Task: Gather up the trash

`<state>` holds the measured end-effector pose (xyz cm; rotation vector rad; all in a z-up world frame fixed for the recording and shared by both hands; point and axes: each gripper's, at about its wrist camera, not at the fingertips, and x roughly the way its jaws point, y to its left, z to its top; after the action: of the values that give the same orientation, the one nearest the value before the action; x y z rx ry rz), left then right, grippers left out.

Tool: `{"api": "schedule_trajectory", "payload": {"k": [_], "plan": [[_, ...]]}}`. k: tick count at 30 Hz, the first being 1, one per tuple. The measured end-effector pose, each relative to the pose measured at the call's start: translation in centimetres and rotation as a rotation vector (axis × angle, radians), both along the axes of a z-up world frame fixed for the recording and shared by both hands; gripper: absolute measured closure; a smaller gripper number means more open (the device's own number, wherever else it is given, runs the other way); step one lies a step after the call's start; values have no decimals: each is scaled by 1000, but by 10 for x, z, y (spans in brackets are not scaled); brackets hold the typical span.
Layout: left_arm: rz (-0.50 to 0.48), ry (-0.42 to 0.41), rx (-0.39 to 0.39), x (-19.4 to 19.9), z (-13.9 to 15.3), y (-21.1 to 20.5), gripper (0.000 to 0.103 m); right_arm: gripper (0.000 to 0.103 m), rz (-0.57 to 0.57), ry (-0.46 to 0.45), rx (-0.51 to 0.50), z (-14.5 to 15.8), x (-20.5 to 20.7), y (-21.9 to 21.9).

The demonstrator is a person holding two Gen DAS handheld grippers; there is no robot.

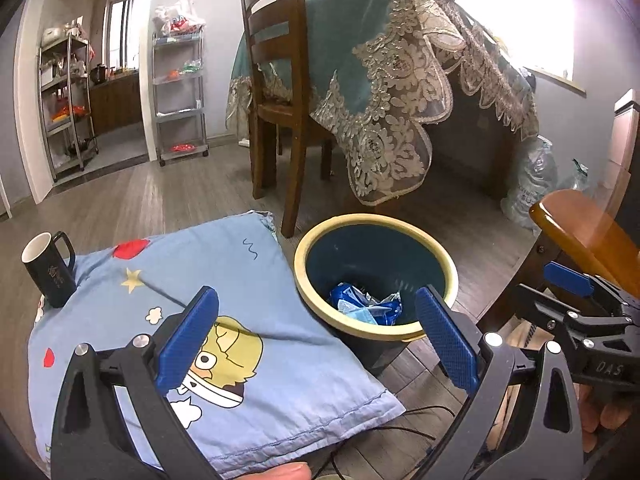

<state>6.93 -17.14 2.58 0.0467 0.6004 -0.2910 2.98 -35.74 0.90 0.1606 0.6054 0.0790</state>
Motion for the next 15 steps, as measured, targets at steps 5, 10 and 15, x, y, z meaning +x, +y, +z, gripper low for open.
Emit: {"api": "schedule_trajectory", "payload": {"k": [5, 10, 15], "plan": [[-2, -3, 4, -1, 0, 0, 6, 10, -10, -3, 7, 0, -1, -3], [0, -6, 0, -1, 0, 0, 6, 10, -8, -9, 4, 1, -2, -2], [0, -6, -3, -1, 0, 1, 6, 10, -9, -13, 4, 0, -3, -2]]}}
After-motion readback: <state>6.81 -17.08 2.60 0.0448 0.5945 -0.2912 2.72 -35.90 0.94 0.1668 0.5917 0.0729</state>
